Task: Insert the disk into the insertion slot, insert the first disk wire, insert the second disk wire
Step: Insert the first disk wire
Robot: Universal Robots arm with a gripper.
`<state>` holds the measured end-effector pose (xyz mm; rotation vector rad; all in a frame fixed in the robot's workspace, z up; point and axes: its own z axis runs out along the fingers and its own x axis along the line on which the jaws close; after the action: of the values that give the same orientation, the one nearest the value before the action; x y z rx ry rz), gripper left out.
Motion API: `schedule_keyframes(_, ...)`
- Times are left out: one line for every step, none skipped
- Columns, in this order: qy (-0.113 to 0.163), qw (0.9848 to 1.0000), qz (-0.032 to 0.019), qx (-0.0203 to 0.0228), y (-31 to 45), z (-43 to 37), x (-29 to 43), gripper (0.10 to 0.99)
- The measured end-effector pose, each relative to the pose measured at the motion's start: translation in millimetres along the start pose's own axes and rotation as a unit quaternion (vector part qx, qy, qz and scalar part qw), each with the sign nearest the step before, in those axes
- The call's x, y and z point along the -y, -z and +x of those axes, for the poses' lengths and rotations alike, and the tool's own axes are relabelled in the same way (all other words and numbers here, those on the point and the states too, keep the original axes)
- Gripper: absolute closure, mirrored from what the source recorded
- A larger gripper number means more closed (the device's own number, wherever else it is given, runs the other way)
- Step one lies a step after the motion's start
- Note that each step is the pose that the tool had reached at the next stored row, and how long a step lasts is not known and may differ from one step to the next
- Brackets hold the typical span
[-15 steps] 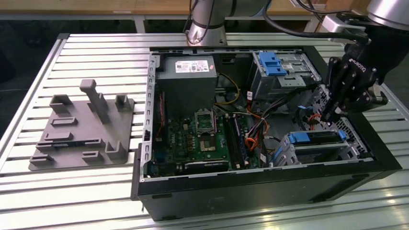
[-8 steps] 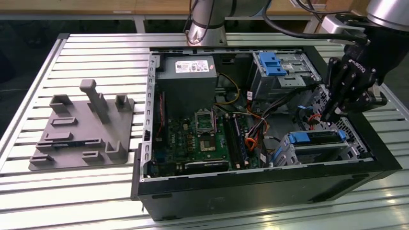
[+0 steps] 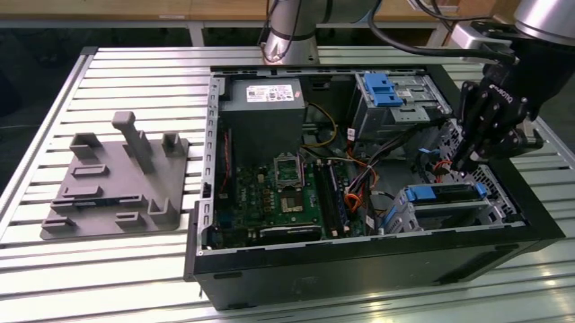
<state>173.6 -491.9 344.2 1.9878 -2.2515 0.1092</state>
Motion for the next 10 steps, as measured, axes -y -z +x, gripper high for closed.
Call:
schedule_keyframes(0.0, 1.0, 0.0, 0.0001, -0.2, 0.0, 0.0, 0.827)
schedule_keyframes(0.0, 1.0, 0.0, 0.0001, -0.2, 0.0, 0.0, 0.827)
schedule_keyframes(0.0, 1.0, 0.0, 0.0002, -0.3, 0.0, 0.0, 0.827)
schedule_keyframes(0.0, 1.0, -0.0001, 0.0003, -0.3, 0.0, 0.0, 0.827)
schedule_keyframes(0.0, 1.0, -0.0001, 0.0004, -0.4, -0.1, 0.0, 0.827)
schedule_keyframes(0.0, 1.0, -0.0001, 0.0004, -0.5, -0.1, 0.0, 0.827)
schedule_keyframes(0.0, 1.0, -0.0001, 0.0004, -0.6, -0.1, 0.0, 0.827)
schedule_keyframes(0.0, 1.0, -0.0001, 0.0004, -0.7, -0.1, 0.0, 0.827)
schedule_keyframes(0.0, 1.0, -0.0001, 0.0004, -0.8, -0.1, 0.0, 0.827)
schedule_keyframes(0.0, 1.0, -0.0001, 0.0004, -0.9, -0.1, 0.0, 0.843)
